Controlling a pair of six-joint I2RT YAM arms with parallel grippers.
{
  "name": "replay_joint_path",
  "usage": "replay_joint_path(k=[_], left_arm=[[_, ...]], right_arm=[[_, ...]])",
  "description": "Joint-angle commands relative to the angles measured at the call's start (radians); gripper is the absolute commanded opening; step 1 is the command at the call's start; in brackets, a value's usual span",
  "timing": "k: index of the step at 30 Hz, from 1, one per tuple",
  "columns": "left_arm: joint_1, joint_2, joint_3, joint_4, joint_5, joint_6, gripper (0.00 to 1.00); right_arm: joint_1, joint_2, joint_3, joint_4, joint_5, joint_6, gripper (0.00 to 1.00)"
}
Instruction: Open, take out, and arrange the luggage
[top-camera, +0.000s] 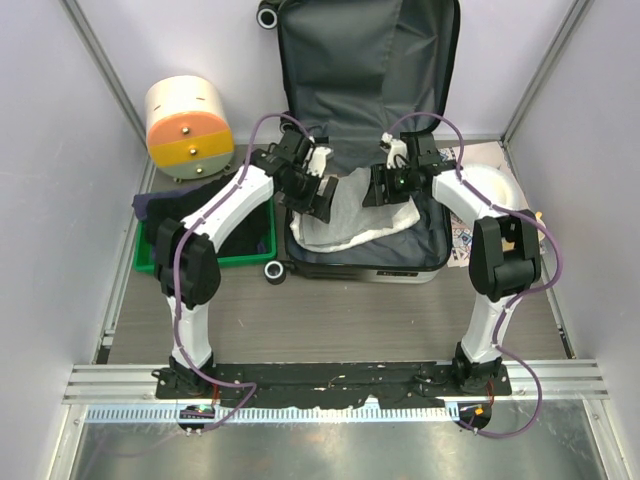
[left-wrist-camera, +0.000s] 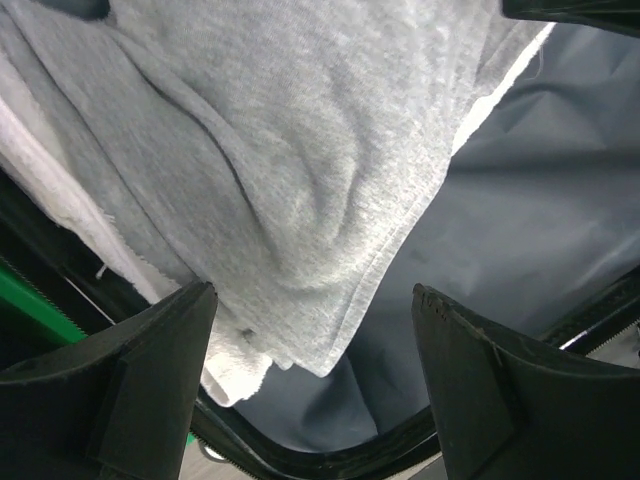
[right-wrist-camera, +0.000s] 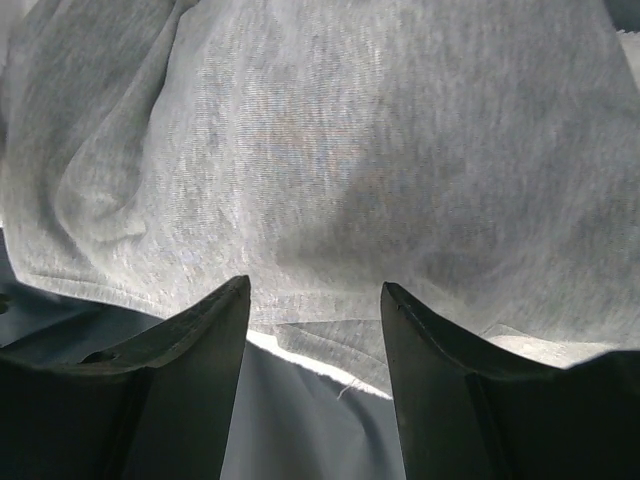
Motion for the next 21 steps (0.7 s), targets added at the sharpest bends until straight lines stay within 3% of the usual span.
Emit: replay_joint_path(k=[1,10,16,21], left_arm=[[-0.016,-0.063,-0.071,0.08,-0.078,-0.129,0.83],[-0.019,-0.025,-0.061,0.071,-0.44,-0.233,0.78],[-0.031,0.017,-0.053,0.09,-0.357,-0.249,0.76],[-0.034,0.044,-0.079,0.137,-0.328,-0.258,0.67]], right_arm=[[0.003,-0.063,-0.031,0.049,-0.019,0.022,0.6],[-0.018,-0.043,-0.054,0.061,0.007,0.03,0.59],[-0.032,-0.038,-0.056,0.06,0.002,0.033,0.59],[-0.04,-0.046,-0.047,0.054,-0.013,0.025,0.59]])
